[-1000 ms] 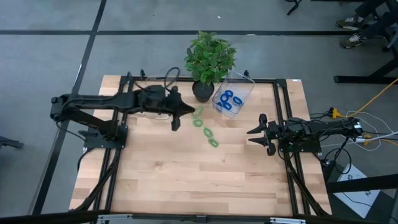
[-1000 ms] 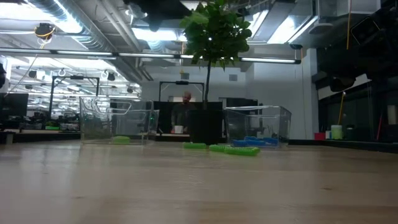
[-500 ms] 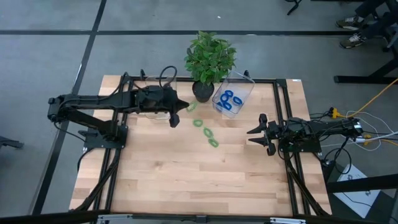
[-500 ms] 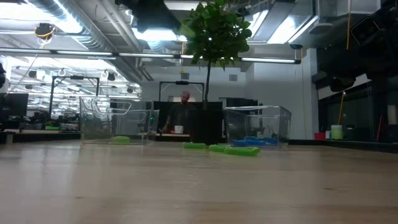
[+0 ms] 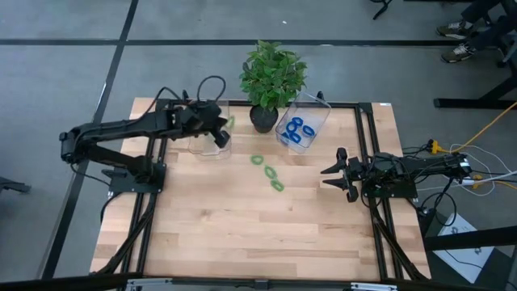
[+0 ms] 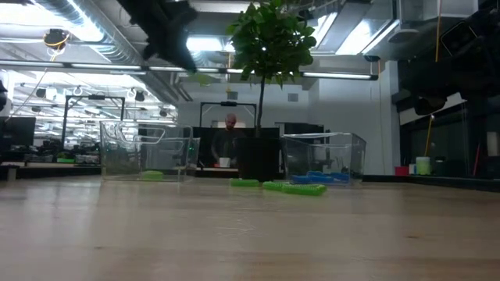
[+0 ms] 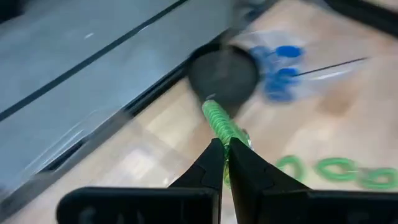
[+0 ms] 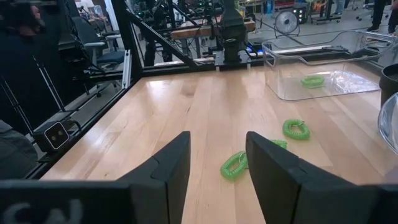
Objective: Sort spring keychains
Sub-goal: Put the green spring keychain into the left transparent bin
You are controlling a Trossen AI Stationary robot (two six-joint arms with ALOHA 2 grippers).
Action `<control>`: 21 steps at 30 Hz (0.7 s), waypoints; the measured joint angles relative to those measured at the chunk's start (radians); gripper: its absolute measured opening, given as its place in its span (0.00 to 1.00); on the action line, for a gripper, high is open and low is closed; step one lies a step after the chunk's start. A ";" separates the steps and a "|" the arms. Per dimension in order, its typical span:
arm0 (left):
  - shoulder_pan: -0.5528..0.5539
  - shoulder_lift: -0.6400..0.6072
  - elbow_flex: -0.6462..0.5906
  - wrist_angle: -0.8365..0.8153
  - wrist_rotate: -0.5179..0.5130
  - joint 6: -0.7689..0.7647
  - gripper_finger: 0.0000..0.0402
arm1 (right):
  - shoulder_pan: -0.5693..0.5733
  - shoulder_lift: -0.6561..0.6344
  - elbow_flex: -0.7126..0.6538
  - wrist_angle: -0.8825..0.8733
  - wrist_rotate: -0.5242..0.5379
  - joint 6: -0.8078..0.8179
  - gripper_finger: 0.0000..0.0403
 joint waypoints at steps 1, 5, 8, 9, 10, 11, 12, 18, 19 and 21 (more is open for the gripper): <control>0.016 -0.009 0.000 -0.025 -0.009 -0.009 0.02 | 0.000 0.000 0.000 0.000 0.000 0.000 0.38; 0.076 -0.056 0.000 -0.109 -0.041 -0.038 0.02 | 0.000 0.000 0.000 0.000 0.000 0.000 0.38; 0.122 -0.095 0.000 -0.153 -0.071 -0.048 0.02 | 0.000 0.000 0.000 0.000 0.000 0.000 0.38; 0.136 -0.107 0.000 -0.166 -0.078 -0.049 0.02 | 0.000 0.000 0.000 0.000 0.000 0.000 0.38; 0.152 -0.119 0.000 -0.174 -0.079 -0.049 0.02 | 0.000 0.000 0.000 0.000 0.000 0.000 0.38; 0.166 -0.130 0.000 -0.178 -0.079 -0.050 0.02 | 0.000 0.000 0.000 0.000 0.000 0.000 0.38; 0.181 -0.140 0.000 -0.181 -0.078 -0.053 0.02 | 0.000 0.000 0.000 0.000 0.000 0.000 0.38; 0.240 -0.177 0.000 -0.191 -0.078 -0.071 0.02 | 0.000 0.000 0.000 0.000 0.000 0.000 0.38; 0.244 -0.177 0.000 -0.192 -0.076 -0.071 0.02 | 0.000 0.000 0.000 0.000 0.000 0.000 0.38; 0.251 -0.177 0.000 -0.199 -0.064 -0.071 0.02 | 0.000 0.000 0.000 0.000 0.000 0.000 0.38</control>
